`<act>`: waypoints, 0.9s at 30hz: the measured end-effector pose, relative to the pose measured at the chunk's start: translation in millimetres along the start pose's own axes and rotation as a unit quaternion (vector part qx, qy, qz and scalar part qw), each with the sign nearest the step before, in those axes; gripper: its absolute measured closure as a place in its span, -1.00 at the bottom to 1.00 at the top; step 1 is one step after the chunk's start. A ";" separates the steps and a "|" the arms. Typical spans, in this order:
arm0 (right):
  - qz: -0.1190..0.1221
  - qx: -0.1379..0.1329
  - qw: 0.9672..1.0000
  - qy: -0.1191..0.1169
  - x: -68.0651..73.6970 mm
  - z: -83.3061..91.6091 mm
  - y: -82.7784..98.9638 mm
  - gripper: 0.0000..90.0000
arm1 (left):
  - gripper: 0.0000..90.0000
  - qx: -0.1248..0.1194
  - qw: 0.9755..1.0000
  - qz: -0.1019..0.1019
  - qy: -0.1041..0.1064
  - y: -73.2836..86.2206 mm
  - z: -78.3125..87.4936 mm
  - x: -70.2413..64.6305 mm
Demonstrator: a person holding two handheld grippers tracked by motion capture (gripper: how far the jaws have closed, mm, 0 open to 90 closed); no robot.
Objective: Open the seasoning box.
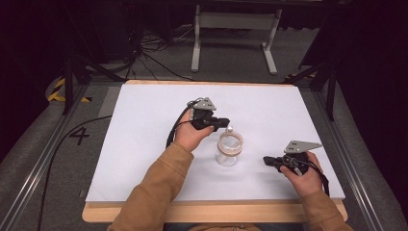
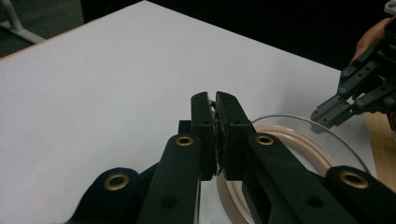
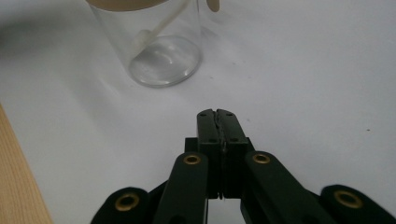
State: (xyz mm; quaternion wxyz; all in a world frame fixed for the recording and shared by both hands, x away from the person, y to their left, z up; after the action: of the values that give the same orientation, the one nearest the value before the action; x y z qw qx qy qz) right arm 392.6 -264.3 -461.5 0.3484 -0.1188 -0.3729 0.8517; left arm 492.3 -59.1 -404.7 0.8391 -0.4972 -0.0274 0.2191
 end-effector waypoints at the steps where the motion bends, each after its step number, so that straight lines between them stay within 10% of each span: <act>1: 0.001 0.001 1.000 -0.002 1.4 -0.6 0.3 1.00 | 0.92 -0.001 1.000 -0.004 -0.005 -0.2 -1.4 0.9; 27: 0.026 -0.042 0.998 -0.044 35.3 -9.8 -32.7 1.00 | 0.99 -0.001 1.000 0.008 0.009 2.5 -9.8 2.4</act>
State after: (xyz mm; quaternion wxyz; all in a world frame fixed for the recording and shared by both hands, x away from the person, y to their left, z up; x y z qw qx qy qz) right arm 387.9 -219.1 -442.9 0.3038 -0.1058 -0.4203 0.8484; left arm 496.2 -65.2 -412.1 0.8367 -0.5006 -0.0163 0.2214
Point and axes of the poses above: each handheld gripper's, and its own axes: z roughly backward along the jaws, y roughly out of its underside, x roughly to its left, the point moved 8 cm from there along -z, roughly forward along the jaws, and after that the axes turned 4 degrees about x, right-handed, at the moved point
